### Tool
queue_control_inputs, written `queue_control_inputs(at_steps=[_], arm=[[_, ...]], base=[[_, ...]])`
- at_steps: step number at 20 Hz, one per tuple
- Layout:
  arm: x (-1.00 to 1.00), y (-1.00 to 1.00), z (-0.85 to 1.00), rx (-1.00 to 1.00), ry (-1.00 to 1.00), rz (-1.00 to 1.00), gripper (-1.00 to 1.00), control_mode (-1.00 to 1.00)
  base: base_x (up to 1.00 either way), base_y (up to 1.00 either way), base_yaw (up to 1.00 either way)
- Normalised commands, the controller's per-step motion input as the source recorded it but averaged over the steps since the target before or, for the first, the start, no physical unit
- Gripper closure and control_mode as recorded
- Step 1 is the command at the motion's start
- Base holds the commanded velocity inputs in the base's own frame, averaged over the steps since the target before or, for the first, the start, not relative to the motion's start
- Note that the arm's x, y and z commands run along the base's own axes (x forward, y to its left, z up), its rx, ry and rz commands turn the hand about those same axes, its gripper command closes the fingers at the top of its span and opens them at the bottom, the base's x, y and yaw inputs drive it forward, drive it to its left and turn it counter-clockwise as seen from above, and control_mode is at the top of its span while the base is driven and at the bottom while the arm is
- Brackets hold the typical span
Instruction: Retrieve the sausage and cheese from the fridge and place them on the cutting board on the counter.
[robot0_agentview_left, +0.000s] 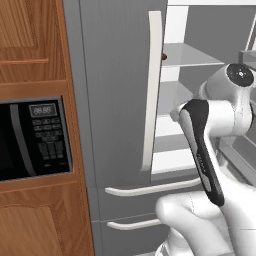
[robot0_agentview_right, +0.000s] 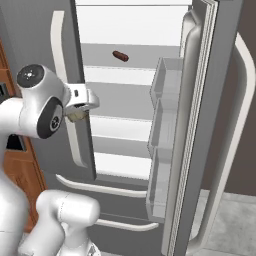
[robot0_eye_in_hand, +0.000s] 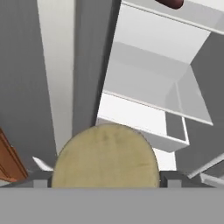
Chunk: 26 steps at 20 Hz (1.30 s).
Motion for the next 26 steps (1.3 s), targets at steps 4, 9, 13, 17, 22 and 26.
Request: queue_control_inputs(at_steps=[4, 9, 13, 17, 22, 26], arm=[[-1.00, 0.41, 0.08, 0.00, 0.00, -0.23, 1.00, -1.00], [-0.87, 0.34, 0.00, 0.02, 0.00, -0.15, 1.00, -1.00], [-0.63, 0.18, 0.03, 0.10, 0.00, -0.08, 1.00, -1.00], [-0.21, 0.01, 0.02, 0.10, 0.00, -0.01, 1.00, -1.00], [0.00, 0.00, 0.00, 0.00, 0.00, 0.00, 1.00, -1.00], [0.00, 0.00, 0.00, 0.00, 0.00, 0.00, 1.00, -1.00]], base=[[0.00, 0.00, 0.00], [0.00, 0.00, 0.00], [0.00, 0.00, 0.00], [0.00, 0.00, 0.00], [0.00, 0.00, 0.00], [0.00, 0.00, 0.00]])
